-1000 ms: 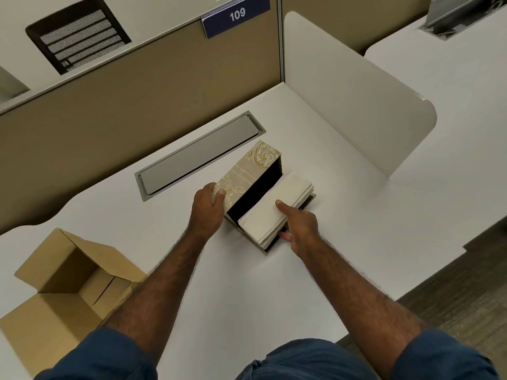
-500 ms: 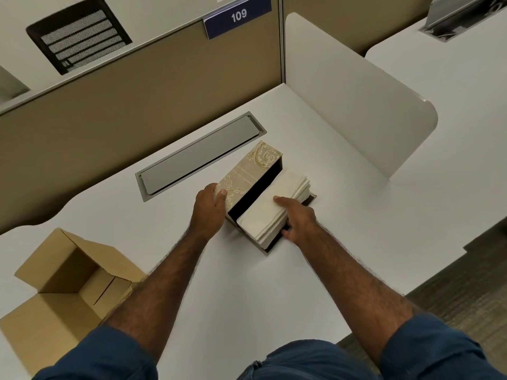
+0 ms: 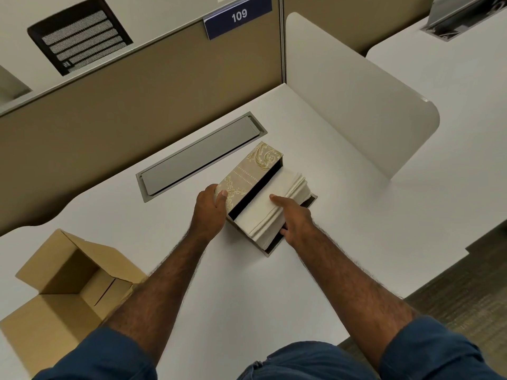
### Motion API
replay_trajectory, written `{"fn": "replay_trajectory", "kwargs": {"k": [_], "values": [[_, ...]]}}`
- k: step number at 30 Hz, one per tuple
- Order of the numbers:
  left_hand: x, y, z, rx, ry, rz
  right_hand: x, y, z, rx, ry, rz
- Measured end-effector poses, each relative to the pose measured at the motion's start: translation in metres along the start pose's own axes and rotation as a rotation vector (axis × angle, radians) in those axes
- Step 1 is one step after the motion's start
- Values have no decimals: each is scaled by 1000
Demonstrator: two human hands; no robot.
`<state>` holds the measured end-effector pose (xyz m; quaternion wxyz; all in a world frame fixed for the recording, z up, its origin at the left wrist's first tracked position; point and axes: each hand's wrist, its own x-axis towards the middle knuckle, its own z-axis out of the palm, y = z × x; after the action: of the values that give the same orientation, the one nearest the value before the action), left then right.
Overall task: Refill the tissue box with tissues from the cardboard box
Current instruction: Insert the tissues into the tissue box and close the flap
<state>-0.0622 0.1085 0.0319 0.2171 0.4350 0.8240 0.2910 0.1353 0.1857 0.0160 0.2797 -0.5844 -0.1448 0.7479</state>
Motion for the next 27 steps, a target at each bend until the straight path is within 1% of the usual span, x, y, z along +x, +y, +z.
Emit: {"fn": "replay_trajectory", "kwargs": {"k": [8,13,16,23,27], "values": [[0,-2,1,9,2,9,3,13,-11,65,-35,49],[2,-3,1,-6,6,2,8,13,-8,72,-77,31],[3,-4,1,-8,16,2,13,10,-4,41,-109,33],[5,-7,0,-12,-5,6,22,0,7,-115,-195,71],[5,-6,-1,-19,-13,6,29,-5,9,-100,-196,65]]}}
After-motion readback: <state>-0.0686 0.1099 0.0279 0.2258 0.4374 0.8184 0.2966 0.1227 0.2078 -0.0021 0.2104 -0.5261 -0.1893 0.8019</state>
